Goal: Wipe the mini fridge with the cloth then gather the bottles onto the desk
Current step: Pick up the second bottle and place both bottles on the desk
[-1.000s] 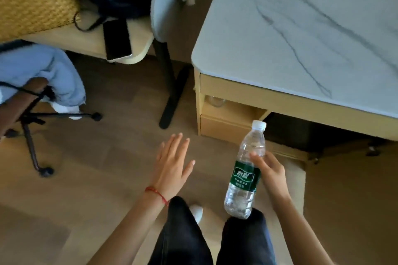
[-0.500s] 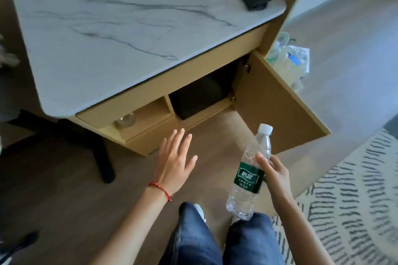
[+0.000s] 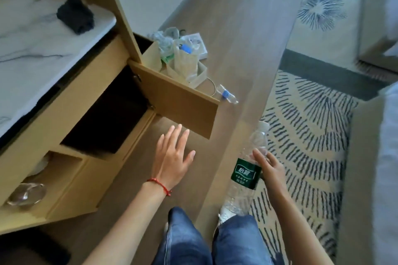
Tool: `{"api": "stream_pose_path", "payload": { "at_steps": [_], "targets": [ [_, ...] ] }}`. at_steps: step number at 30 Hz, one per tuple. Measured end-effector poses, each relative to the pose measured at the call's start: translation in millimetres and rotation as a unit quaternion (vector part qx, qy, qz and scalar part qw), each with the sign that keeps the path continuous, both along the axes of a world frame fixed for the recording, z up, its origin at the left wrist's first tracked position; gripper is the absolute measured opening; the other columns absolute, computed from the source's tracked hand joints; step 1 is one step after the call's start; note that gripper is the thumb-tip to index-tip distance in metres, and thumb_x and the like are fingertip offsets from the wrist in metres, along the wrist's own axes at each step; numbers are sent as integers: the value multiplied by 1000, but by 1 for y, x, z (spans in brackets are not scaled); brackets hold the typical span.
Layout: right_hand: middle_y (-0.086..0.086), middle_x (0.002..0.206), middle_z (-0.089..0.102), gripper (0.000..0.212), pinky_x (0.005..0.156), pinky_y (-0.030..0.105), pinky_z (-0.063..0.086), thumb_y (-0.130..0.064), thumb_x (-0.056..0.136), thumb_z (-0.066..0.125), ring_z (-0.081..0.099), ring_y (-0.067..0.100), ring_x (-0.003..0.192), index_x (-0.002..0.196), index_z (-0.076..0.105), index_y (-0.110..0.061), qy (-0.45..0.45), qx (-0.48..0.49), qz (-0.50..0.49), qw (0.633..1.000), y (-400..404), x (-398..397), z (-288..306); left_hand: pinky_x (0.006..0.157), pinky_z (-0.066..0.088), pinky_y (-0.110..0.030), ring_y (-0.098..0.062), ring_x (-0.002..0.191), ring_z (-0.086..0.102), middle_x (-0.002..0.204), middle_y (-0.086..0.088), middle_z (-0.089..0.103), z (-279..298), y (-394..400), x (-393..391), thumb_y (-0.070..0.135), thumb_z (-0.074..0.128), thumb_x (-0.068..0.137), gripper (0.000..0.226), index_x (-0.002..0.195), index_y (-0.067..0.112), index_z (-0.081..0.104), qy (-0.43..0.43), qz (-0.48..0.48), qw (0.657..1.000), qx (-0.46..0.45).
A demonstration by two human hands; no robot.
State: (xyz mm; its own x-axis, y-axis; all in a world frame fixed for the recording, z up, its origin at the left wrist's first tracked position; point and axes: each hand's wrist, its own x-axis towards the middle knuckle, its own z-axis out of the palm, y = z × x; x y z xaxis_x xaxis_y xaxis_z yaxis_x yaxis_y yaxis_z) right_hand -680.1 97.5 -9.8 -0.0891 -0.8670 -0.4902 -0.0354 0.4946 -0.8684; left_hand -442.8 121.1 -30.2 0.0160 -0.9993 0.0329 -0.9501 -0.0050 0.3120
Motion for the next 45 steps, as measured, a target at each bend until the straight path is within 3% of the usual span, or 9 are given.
{"api": "stream_pose_path", "payload": {
  "at_steps": [4,9,13,21,30,34,45],
  "targets": [
    [-4,91,66,8,67,24,44,-28,86,58,62,10,87,93,59,-25,2,-8,-21,1000,-29,-56,1,93,42,-53,-36,120,51,128,-20,55,2,-42,-54,40,40,84,54,124,6,53,-12,-27,1000,4],
    [-2,96,65,35,70,24,46,-34,83,60,61,13,93,113,55,-18,13,-1,-37,999,-68,-110,-2,95,41,-54,-37,121,49,130,-20,54,2,-90,-104,41,38,86,55,126,6,52,-11,-44,999,20],
    [-1,95,65,32,69,22,45,-31,85,59,61,11,91,113,55,-15,4,2,-48,999,-104,-133,-6,95,40,-55,-38,121,49,130,-21,53,1,-129,-125,40,39,86,55,126,5,51,-17,-61,998,24],
    [-5,92,63,30,62,19,42,-29,86,58,59,5,84,112,53,-16,-9,16,-84,996,-201,-138,-24,95,41,-54,-37,122,48,132,-21,51,-21,-240,-129,40,38,85,54,128,7,46,-16,-92,995,31],
    [2,99,66,36,68,24,47,-31,85,59,63,14,91,116,57,-13,-7,30,-121,992,-323,-127,-37,98,39,-52,-34,125,46,133,-19,51,-39,-379,-119,41,37,86,56,129,8,46,-29,-140,988,58],
    [1,97,67,31,65,19,45,-28,85,59,63,10,87,113,57,-13,-9,41,-116,992,-361,-130,-45,100,37,-52,-34,127,43,136,-19,48,-45,-424,-122,42,35,87,57,130,7,47,-25,-133,987,86],
    [0,95,68,31,68,23,47,-32,84,59,64,12,89,110,60,-14,-2,89,-81,993,-477,-161,-91,97,39,-53,-37,123,47,131,-21,52,-85,-527,-152,41,36,86,57,126,3,51,-20,-95,986,133]
  ]
}}
